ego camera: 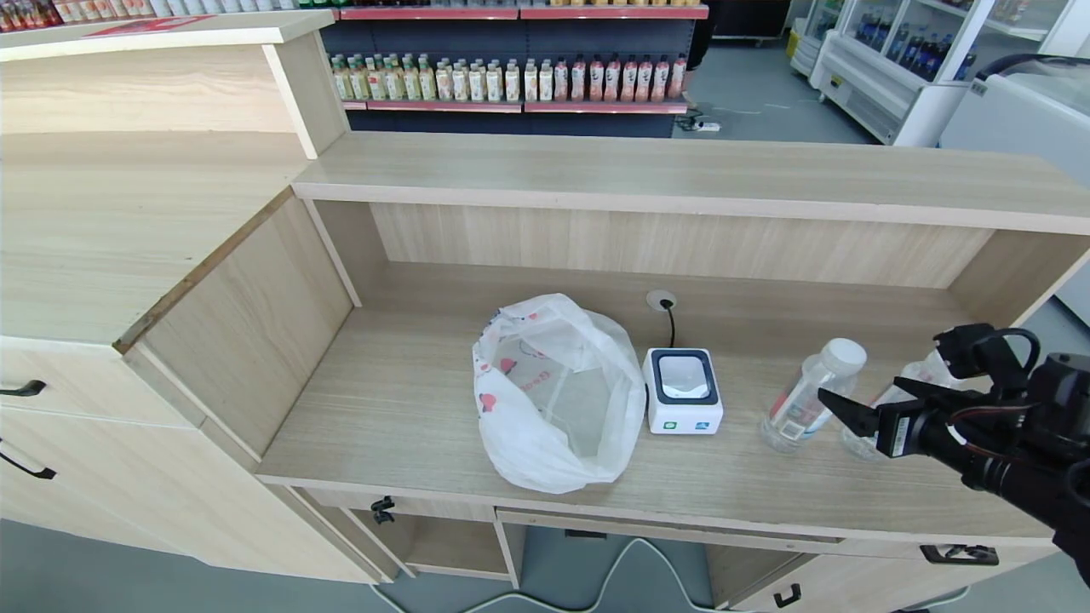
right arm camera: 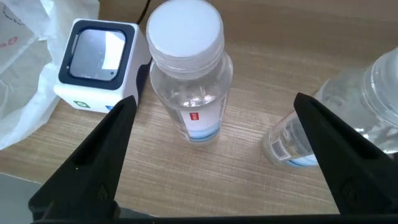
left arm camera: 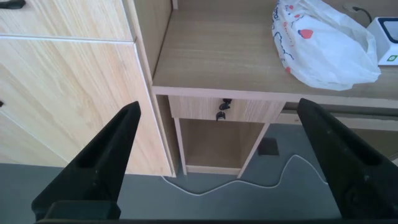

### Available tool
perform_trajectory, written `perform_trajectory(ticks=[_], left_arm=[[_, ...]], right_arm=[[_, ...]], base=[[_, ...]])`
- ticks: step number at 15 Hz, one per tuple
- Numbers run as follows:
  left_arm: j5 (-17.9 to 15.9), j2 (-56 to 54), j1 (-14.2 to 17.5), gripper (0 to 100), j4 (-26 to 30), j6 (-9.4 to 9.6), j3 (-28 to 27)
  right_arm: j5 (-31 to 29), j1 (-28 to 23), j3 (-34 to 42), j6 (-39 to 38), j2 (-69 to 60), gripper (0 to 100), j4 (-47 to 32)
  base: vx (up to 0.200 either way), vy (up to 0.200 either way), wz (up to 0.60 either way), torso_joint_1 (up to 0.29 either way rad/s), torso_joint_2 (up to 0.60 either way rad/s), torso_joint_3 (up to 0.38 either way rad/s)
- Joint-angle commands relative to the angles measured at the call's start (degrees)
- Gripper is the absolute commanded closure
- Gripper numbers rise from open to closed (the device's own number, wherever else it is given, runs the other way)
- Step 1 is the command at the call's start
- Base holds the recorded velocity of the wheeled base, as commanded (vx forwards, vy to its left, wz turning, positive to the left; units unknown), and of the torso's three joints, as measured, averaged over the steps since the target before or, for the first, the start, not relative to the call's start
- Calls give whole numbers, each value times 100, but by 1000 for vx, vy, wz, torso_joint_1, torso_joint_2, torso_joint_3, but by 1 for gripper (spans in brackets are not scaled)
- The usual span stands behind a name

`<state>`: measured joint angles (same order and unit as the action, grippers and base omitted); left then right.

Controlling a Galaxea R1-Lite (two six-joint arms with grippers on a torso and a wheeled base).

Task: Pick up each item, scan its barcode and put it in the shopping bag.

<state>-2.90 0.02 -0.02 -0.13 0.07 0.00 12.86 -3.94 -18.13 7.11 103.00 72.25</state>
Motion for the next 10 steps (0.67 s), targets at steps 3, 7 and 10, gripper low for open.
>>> perform_trajectory(ticks=[3, 7, 10], left_arm=[[0, -2, 2, 0, -4, 1, 0], [0, -2, 2, 0, -4, 1, 0], [0, -2, -6, 0, 5, 1, 0]], right_arm=[[190, 200, -270, 107, 730, 0, 105], [322, 411, -552, 239, 1082, 0, 114], [621, 411, -842, 502, 1319, 0, 122]], base=[[0, 0, 0, 0, 0, 0], [0, 0, 0, 0, 0, 0], [0, 0, 0, 0, 0, 0]])
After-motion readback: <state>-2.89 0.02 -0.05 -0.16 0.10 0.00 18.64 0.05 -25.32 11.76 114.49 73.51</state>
